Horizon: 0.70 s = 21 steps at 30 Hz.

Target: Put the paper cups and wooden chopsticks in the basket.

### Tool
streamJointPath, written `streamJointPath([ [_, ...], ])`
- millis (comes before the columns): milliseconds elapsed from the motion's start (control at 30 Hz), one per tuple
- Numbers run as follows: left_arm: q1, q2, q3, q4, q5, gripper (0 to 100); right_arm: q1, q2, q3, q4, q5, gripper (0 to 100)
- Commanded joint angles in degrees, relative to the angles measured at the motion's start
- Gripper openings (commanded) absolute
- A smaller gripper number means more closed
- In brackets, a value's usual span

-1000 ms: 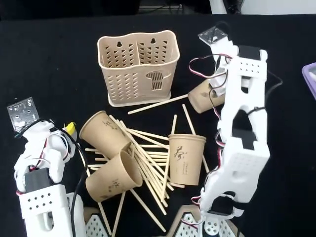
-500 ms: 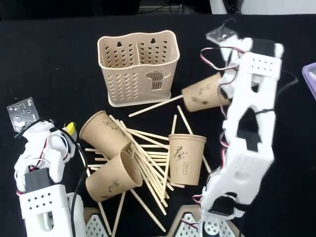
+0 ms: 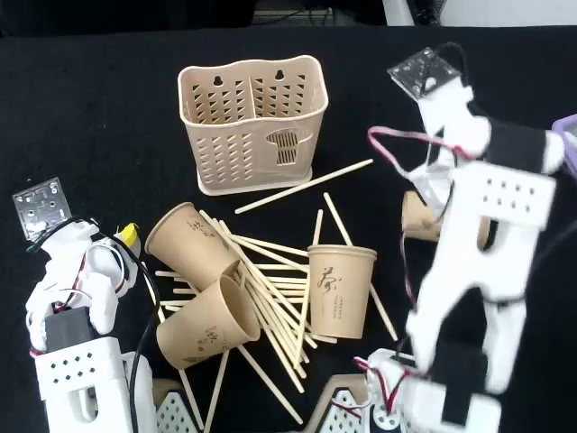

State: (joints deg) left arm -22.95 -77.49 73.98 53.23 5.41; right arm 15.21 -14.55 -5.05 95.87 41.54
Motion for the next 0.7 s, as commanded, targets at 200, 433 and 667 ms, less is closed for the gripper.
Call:
streamJointPath([
  [200,-0.1,-0.7,0.0,-2.2,-0.1,25,13.3,-1.9,28.0,-25.4,-11.8,25.6],
  [433,1.6,-0.7,1.5,-4.0,-0.2,25,20.0,-0.2,30.2,-27.1,-16.4,25.1],
  [667,2.2,-0.7,1.7,-3.9,-0.2,25,19.8,2.9,30.9,-27.2,-15.7,25.0],
])
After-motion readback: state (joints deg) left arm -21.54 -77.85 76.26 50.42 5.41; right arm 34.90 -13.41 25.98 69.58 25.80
